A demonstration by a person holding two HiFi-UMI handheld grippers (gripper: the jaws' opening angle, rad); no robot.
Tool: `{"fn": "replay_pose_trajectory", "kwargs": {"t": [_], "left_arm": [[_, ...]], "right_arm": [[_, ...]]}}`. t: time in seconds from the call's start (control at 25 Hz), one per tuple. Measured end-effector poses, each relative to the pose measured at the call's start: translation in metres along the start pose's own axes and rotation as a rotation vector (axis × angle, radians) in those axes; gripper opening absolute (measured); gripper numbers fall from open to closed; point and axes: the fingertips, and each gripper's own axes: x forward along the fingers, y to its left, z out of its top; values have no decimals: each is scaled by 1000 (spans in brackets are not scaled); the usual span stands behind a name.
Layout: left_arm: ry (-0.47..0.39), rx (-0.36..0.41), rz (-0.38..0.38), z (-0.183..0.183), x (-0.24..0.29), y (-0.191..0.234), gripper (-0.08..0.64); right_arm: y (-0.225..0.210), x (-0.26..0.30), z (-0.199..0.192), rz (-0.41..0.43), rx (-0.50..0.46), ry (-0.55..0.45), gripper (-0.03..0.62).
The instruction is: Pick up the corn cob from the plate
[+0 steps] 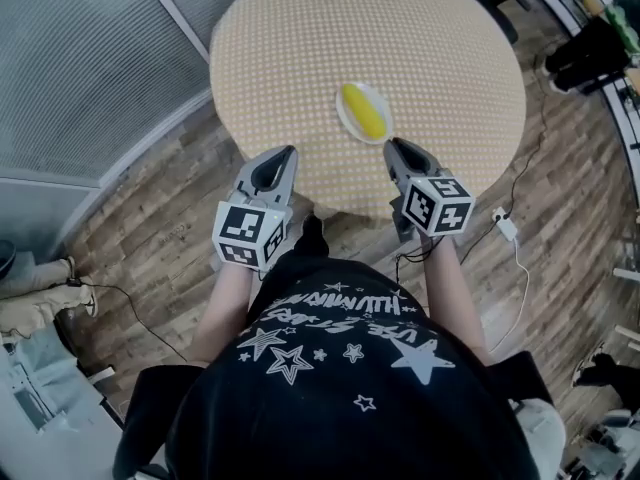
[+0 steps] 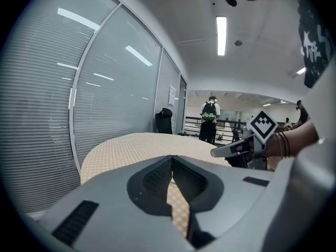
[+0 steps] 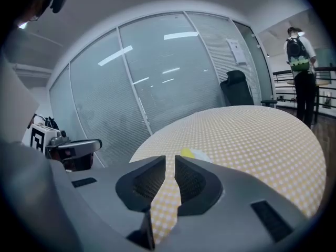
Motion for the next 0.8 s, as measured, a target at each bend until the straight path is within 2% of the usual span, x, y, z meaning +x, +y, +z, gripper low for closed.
{"fn": "replay_pose_trajectory", "kwargs": {"t": [0.12,0.24,0.44,0.64,0.8], "left_arm": [[10,1,-15,1,15,21,9],[17,-4,-33,2,31,40,9],[25,-15,-71,-1,53,62,9],[33,-18,-120,-6,74,74,9],[43,-25,-123,-8,85,84,9]], "right_arm": [[-4,25,1,-17,-18,60,52],[-8,50,-3,-30,-43,142,167],[-16,92,-12,-63,-96,272,245],[-34,128,-20,-117,-187,389,258],[-47,150,-29,-128,-244,481,256]]}}
